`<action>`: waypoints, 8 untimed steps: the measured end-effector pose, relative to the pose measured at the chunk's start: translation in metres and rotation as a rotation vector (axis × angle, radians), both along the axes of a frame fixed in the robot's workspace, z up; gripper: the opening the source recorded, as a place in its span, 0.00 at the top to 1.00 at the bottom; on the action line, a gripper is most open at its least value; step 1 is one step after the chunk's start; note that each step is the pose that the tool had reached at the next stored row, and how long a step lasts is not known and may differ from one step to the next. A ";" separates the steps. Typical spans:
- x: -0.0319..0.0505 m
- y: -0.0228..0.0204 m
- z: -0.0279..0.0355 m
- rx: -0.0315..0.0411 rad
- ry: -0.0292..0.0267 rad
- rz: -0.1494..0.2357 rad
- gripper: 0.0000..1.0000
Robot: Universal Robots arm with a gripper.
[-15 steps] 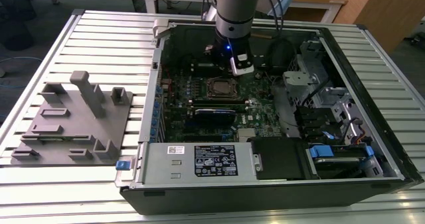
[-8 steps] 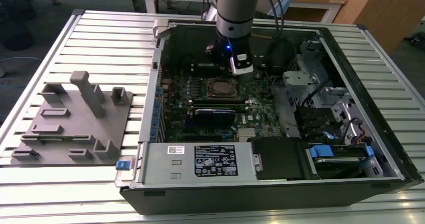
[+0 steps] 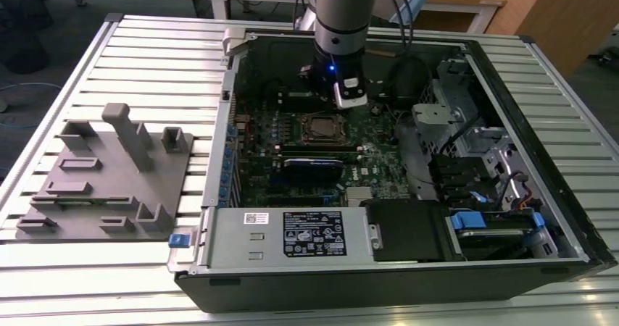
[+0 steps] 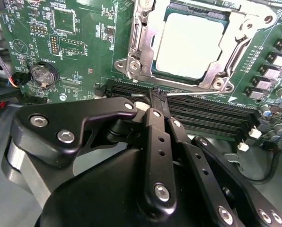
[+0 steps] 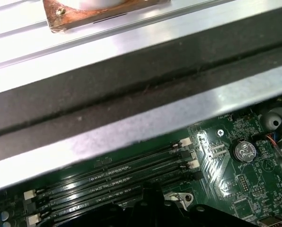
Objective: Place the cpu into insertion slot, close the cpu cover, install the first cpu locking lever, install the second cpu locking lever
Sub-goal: 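Install the first cpu locking lever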
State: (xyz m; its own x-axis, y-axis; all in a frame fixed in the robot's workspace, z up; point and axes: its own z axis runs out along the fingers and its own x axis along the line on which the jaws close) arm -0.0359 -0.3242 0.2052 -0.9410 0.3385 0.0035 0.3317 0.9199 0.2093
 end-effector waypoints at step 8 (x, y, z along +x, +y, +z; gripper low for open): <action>0.0000 0.0031 -0.0004 -0.0002 0.0000 -0.018 0.89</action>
State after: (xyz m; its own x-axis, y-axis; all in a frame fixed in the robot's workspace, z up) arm -0.0359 -0.3211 0.2048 -0.9346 0.3556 0.0035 0.3484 0.9137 0.2092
